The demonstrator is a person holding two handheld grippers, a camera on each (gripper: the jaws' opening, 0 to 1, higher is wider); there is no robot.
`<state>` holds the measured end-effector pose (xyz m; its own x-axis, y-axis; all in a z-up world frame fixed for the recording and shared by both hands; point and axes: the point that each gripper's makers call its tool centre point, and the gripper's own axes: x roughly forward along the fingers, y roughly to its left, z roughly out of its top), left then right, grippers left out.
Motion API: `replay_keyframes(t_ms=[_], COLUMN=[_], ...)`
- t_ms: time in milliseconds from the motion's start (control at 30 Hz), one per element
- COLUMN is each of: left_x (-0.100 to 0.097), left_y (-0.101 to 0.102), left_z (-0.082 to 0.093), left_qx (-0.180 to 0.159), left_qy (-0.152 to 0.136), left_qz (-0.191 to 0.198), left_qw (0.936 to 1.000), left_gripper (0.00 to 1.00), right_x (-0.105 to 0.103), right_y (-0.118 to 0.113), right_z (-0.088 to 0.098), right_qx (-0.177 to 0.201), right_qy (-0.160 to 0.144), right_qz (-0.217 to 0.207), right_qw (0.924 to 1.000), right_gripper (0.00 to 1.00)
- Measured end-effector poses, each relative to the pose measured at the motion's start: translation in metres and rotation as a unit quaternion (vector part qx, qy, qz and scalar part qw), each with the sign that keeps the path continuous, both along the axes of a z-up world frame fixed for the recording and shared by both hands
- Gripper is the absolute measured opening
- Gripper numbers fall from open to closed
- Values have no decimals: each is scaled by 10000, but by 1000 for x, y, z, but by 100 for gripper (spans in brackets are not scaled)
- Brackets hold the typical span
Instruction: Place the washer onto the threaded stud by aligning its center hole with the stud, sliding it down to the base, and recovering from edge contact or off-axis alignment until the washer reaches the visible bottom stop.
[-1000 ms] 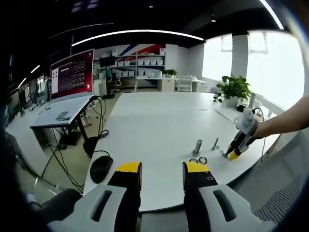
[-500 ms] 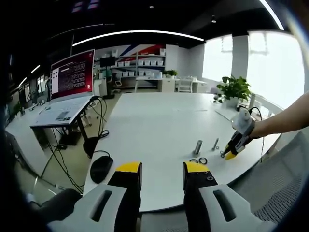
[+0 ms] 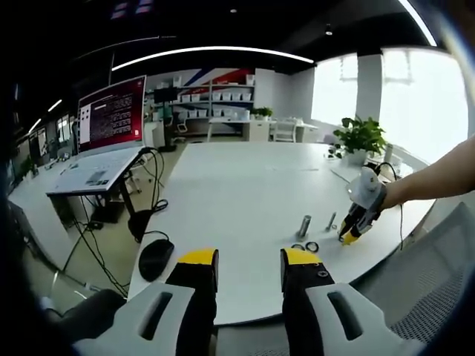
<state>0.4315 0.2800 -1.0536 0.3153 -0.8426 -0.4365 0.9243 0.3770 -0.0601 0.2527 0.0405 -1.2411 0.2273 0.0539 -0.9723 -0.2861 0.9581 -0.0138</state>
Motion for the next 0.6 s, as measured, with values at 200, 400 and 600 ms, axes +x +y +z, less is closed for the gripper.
replay_keyframes(t_ms=[200, 400, 600], left_x=[0, -1, -1], left_y=[0, 0, 0], left_z=[-1, 0, 0], left_qx=[0, -5, -3], left_qy=[7, 12, 15], left_qz=[-4, -12, -10], left_qw=[10000, 10000, 10000], left_gripper=[31, 31, 31], right_x=[-3, 2, 2], right_y=[4, 1, 1], right_z=[2, 0, -1], right_qx=[6, 44, -6], right_qy=[9, -14, 48], right_qz=[235, 280, 461], right_qw=[9997, 9996, 9989], right_gripper=[19, 19, 18])
